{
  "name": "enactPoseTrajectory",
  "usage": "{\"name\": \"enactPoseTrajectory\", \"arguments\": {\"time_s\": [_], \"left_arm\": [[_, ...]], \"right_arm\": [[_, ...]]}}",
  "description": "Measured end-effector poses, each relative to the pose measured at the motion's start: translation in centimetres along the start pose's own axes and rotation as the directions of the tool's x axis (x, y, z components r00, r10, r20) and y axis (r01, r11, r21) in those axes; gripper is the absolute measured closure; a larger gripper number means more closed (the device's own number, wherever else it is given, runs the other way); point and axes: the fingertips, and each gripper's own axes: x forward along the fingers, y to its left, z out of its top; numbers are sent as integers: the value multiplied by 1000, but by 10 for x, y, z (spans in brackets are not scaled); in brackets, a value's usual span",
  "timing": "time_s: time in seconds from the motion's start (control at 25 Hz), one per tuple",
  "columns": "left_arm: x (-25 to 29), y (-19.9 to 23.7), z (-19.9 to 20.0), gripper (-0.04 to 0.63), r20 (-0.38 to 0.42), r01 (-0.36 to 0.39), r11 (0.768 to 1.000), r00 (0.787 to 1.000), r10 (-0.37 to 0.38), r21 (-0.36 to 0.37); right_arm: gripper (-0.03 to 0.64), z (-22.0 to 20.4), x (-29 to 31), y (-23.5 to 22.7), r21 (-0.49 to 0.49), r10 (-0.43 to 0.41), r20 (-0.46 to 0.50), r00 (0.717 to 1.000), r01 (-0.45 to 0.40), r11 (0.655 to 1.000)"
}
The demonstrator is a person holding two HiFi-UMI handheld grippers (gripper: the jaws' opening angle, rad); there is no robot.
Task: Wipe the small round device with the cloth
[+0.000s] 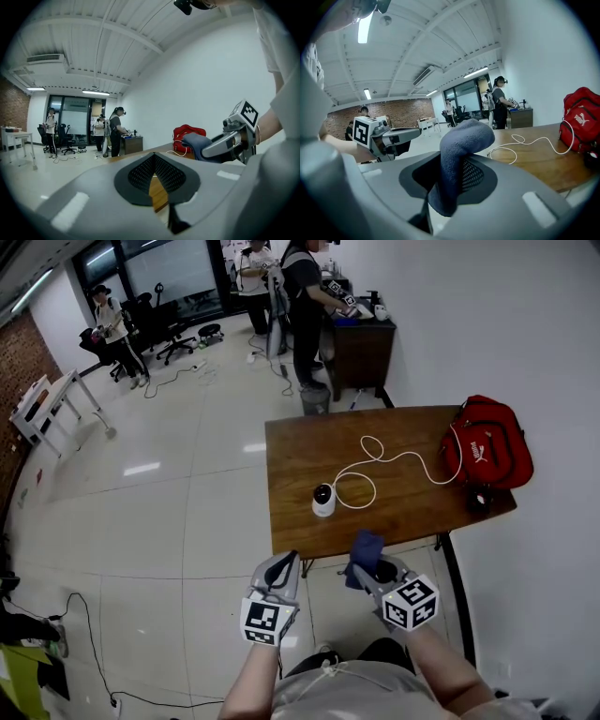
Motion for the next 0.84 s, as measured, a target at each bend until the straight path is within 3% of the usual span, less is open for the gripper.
{"name": "enactPoseTrajectory", "arguments": {"time_s": [0.84], "left_arm": [[-15, -5, -1, 589, 0, -14, 1000, 1000, 14, -7]], "right_arm": [[514, -3, -3, 16, -39, 9, -34, 999, -10, 999]]}}
